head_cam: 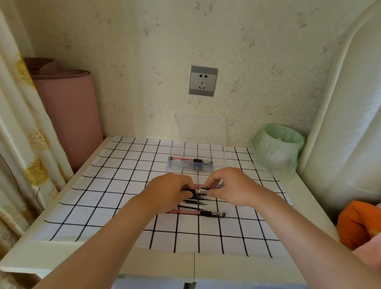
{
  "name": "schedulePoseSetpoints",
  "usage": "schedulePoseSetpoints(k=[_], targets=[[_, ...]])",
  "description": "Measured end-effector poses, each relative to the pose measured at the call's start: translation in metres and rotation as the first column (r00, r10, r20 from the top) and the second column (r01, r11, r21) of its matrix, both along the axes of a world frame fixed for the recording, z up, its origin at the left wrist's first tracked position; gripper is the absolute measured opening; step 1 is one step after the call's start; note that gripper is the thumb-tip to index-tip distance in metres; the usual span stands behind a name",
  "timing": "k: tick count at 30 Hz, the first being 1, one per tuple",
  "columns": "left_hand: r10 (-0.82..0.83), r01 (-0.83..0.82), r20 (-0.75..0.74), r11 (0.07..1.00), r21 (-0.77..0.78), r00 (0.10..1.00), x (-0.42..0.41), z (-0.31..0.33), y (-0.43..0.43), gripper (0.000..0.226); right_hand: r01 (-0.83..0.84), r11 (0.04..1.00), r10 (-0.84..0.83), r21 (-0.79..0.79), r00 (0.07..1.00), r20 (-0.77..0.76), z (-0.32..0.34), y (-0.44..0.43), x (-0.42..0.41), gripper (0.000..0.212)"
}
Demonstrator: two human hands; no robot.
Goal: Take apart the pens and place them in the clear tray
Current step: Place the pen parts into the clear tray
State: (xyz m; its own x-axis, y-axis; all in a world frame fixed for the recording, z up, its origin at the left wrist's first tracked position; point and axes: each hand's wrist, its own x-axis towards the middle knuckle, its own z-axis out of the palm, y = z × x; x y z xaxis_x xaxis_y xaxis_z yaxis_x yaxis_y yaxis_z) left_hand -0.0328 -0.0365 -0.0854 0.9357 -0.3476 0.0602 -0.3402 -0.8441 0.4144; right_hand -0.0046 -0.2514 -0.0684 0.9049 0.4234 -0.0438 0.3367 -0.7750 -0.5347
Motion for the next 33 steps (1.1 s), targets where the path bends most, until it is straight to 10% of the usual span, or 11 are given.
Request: schedulePoseSetpoints(k=[33], targets=[[0.010,-0.006,0.018,0.984,-0.181,1.000,0.001,0.006,0.024,0.018,-0.034,0.995,0.035,0.096,0.999,-0.010,-0.003,0.044,-0.002,0.012]])
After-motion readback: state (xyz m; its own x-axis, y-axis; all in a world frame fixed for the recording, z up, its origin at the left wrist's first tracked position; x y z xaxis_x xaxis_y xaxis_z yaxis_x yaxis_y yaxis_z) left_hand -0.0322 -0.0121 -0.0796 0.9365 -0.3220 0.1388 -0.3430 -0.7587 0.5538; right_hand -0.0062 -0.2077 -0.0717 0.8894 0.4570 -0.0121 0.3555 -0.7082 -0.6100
